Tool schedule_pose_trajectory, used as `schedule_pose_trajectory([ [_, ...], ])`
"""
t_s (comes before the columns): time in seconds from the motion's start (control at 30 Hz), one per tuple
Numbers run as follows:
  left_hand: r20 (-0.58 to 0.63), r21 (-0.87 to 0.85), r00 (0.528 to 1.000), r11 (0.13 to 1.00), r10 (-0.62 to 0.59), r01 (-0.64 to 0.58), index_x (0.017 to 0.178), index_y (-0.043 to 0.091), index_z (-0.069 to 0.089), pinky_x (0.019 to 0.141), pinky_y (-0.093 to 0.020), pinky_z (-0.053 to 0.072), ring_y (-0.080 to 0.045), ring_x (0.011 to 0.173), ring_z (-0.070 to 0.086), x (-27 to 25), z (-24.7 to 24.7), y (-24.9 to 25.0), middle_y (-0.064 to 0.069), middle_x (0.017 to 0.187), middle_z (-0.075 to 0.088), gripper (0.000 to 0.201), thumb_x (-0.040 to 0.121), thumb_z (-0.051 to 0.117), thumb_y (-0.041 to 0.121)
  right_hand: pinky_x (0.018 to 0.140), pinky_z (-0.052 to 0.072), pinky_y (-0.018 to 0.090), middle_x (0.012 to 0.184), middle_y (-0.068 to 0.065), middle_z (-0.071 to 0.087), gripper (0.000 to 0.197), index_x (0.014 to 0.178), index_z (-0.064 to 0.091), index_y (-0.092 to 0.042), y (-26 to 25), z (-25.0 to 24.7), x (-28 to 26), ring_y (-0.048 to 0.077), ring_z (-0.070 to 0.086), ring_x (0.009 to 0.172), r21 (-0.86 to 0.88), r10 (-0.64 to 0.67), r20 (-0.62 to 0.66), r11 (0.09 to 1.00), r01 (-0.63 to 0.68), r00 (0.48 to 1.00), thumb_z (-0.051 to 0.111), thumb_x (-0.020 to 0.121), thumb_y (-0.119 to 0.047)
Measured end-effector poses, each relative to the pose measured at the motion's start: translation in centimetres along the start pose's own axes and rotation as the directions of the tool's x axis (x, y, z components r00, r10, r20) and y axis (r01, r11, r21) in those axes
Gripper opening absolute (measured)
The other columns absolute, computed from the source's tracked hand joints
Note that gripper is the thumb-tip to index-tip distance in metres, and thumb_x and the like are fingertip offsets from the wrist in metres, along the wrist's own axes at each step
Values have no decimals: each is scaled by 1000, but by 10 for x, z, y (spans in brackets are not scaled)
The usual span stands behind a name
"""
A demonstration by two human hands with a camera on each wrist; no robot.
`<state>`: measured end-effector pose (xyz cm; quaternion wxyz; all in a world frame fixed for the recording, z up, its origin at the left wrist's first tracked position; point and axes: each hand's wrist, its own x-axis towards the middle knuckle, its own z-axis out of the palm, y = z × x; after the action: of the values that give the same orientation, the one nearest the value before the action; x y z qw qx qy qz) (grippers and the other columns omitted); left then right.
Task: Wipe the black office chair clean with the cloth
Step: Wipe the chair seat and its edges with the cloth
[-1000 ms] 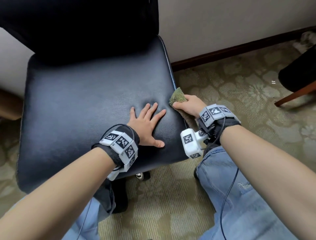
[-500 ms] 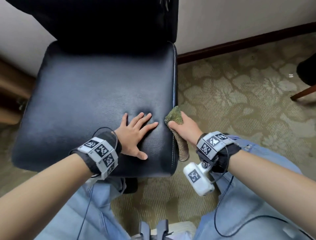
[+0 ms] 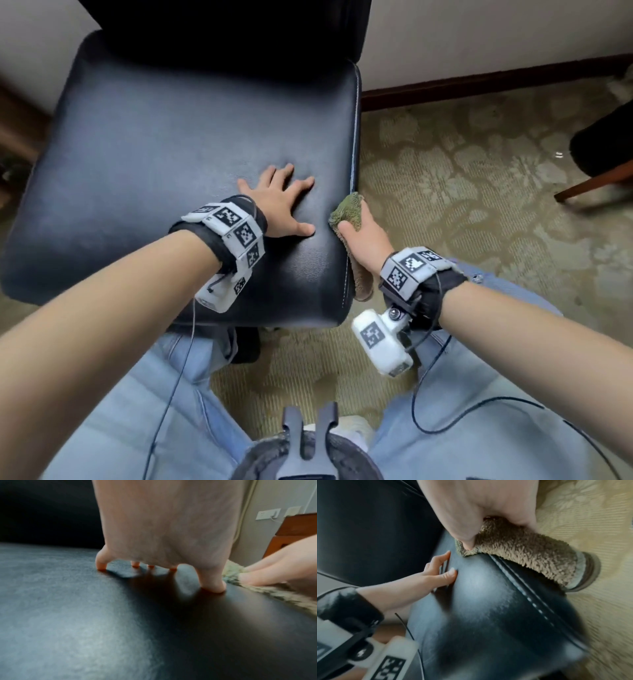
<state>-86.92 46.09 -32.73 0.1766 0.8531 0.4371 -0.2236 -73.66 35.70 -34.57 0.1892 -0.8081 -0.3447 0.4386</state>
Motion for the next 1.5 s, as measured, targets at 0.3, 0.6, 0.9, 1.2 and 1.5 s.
schedule_pose_trajectory([
  [0.3, 24, 26, 1000, 1000, -19, 18, 147, 42, 4, 107, -64, 11, -21, 144, -7, 0, -4, 1, 3, 157, -6, 90, 78, 55, 67, 95, 31, 25, 139, 13, 46, 58, 148, 18, -15, 27, 11, -24, 28, 43, 126, 15, -49, -32, 999, 49, 998, 43, 97, -26],
  [0.6, 98, 150, 995, 989, -34, 19, 147, 35, -13, 106, -67, 13, -27, 143, -13, 0, -7, 11, -2, 156, -18, 90, 84, 43, 67, 92, 33, 33, 131, 23, 49, 48, 139, 31, -3, -26, -19, 54, 36, 46, 120, -91, -108, -174, 992, 93, 979, 40, 98, -27],
  [0.9, 117, 134, 993, 991, -21, 6, 147, 36, -12, 106, -65, 11, -26, 143, -14, 4, -4, 7, -1, 156, -19, 92, 82, 44, 70, 98, 35, 32, 135, 15, 49, 56, 143, 32, -13, -35, -39, 88, 33, 46, 123, -203, -112, -72, 975, 95, 991, 49, 92, -30],
  [1.2, 109, 88, 994, 996, -14, 5, 147, 37, -11, 106, -65, 6, -26, 143, -16, 5, -3, 6, 0, 156, -20, 92, 82, 47, 68, 100, 33, 30, 137, 15, 48, 57, 145, 26, -10, 9, -14, 32, 30, 43, 126, -180, -45, 20, 982, 48, 999, 47, 95, -30],
  [1.5, 109, 29, 994, 999, -20, 17, 147, 36, -9, 106, -66, 3, -26, 142, -18, 8, -3, 8, 0, 155, -21, 92, 82, 50, 65, 92, 36, 34, 132, 23, 47, 45, 134, 30, 3, -29, -25, 65, 35, 45, 120, -158, -29, -102, 987, 12, 994, 38, 98, -24],
])
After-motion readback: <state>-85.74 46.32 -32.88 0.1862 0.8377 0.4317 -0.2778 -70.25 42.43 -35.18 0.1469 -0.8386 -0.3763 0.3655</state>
